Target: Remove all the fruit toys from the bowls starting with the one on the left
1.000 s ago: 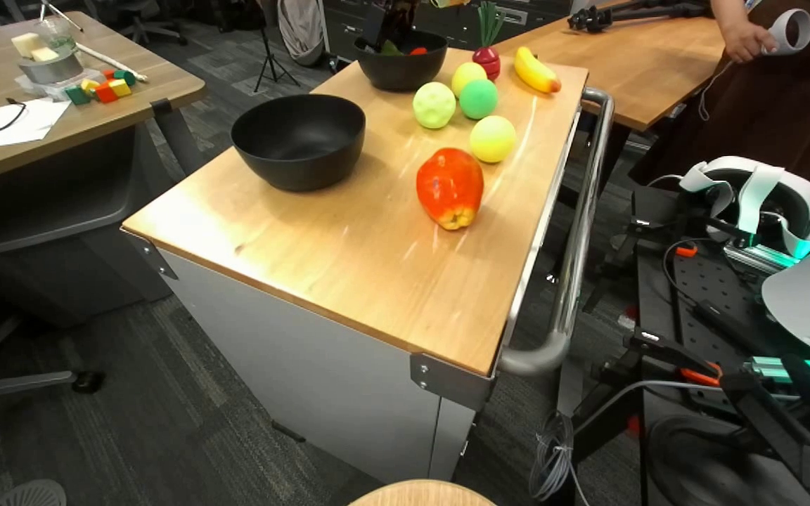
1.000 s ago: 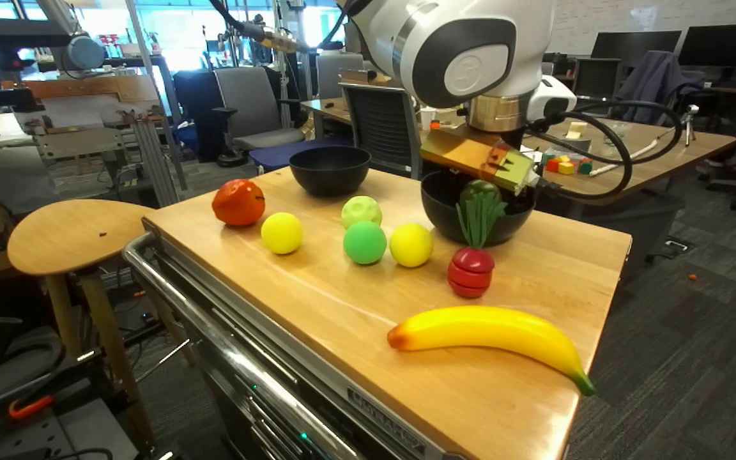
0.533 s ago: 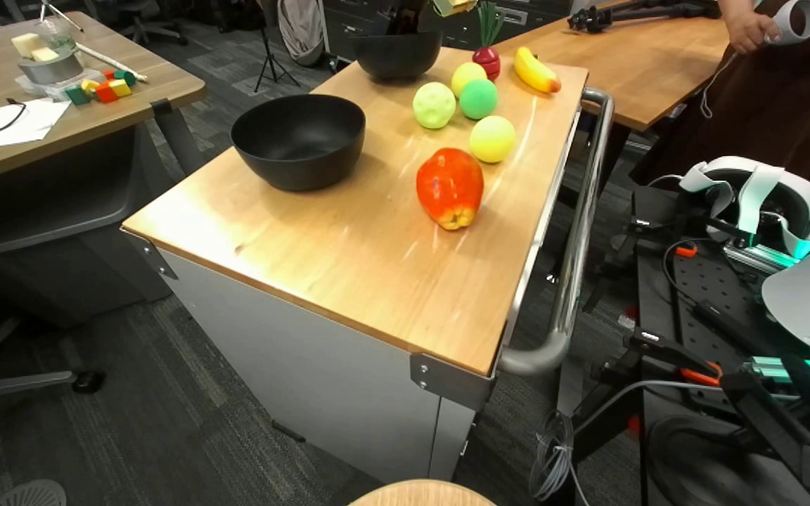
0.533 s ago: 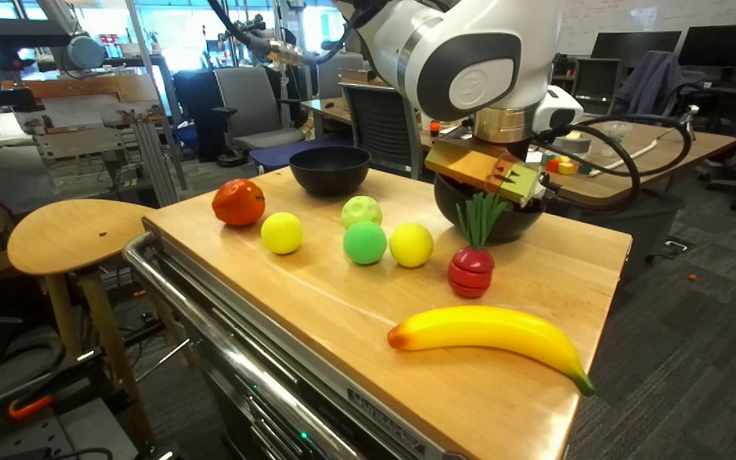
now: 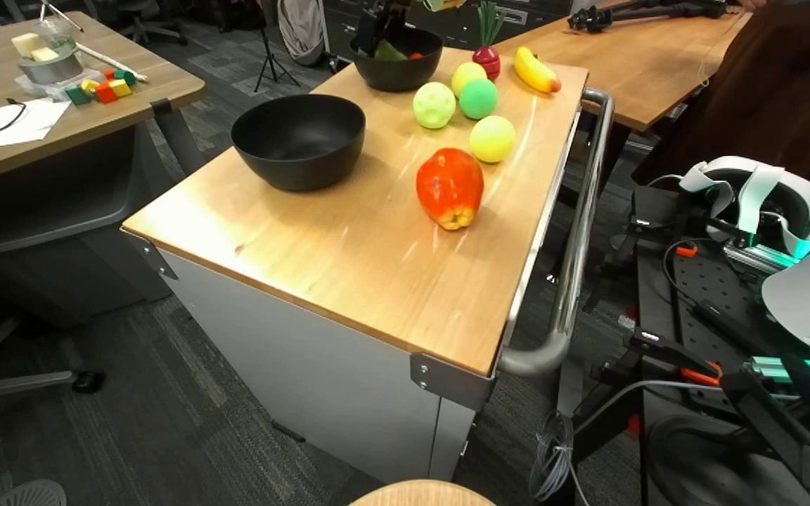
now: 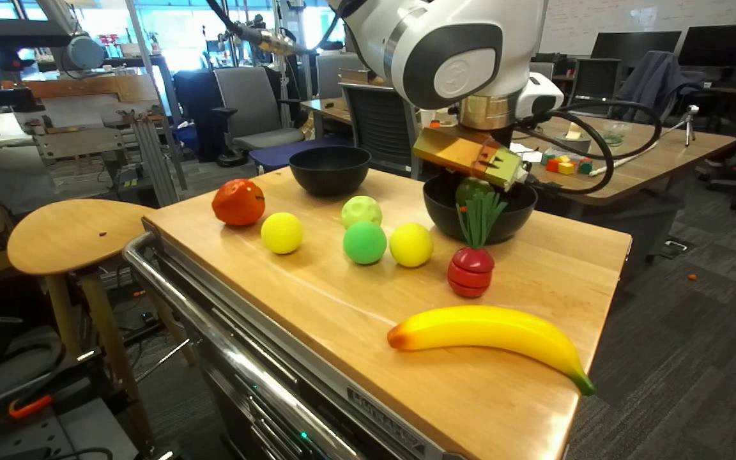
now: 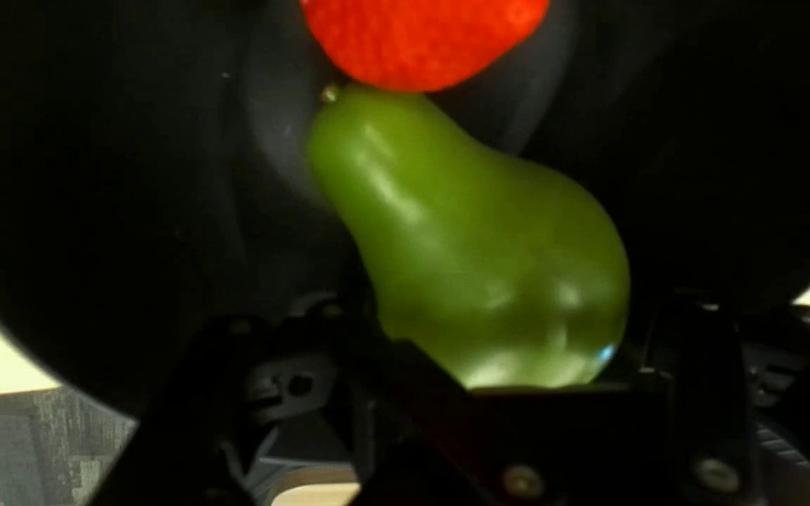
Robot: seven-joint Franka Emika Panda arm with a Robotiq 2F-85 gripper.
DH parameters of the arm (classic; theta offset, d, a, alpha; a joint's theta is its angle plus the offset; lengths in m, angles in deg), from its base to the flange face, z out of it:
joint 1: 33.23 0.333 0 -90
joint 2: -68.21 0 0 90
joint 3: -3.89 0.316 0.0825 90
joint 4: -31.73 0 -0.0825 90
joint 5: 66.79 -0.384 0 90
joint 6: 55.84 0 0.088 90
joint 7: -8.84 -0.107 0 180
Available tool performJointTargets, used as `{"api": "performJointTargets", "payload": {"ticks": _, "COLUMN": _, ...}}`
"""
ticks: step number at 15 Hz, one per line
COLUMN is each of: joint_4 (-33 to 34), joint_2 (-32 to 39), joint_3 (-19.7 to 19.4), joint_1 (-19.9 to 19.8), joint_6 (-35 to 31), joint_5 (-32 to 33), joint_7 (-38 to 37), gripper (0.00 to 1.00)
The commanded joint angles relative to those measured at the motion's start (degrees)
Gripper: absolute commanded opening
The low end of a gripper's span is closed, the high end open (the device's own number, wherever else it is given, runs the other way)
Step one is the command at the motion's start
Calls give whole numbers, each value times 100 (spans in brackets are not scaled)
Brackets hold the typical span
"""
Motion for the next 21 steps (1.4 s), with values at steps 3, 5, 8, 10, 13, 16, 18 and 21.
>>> {"api": "performJointTargets", "payload": {"ticks": 3, "joint_4": -630, "joint_2": -772, "joint_3": 285, "joint_1": -27, "joint_6": -114, "joint_5": -300, "joint_7": -29, "gripper": 49}}
{"api": "performJointTargets", "payload": {"ticks": 5, "joint_4": -744, "joint_2": -946, "joint_3": 204, "joint_1": 36, "joint_6": -71, "joint_5": -307, "joint_7": -202, "gripper": 49}}
{"api": "performJointTargets", "payload": {"ticks": 8, "joint_4": -836, "joint_2": -1121, "joint_3": 29, "joint_1": 113, "joint_6": -142, "joint_5": -246, "joint_7": -551, "gripper": 49}}
{"api": "performJointTargets", "payload": {"ticks": 10, "joint_4": -823, "joint_2": -1187, "joint_3": -103, "joint_1": 140, "joint_6": -221, "joint_5": -223, "joint_7": -797, "gripper": 49}}
{"api": "performJointTargets", "payload": {"ticks": 13, "joint_4": -793, "joint_2": -1282, "joint_3": -367, "joint_1": 180, "joint_6": -423, "joint_5": -150, "joint_7": -1258, "gripper": 49}}
{"api": "performJointTargets", "payload": {"ticks": 16, "joint_4": -797, "joint_2": -1381, "joint_3": -818, "joint_1": 323, "joint_6": -458, "joint_5": 125, "joint_7": -2134, "gripper": 49}}
{"api": "performJointTargets", "payload": {"ticks": 18, "joint_4": -831, "joint_2": -1449, "joint_3": -1125, "joint_1": 418, "joint_6": -370, "joint_5": 342, "joint_7": -2727, "gripper": 49}}
{"api": "performJointTargets", "payload": {"ticks": 21, "joint_4": -912, "joint_2": -1505, "joint_3": -1469, "joint_1": 516, "joint_6": -233, "joint_5": 597, "joint_7": -3497, "gripper": 49}}
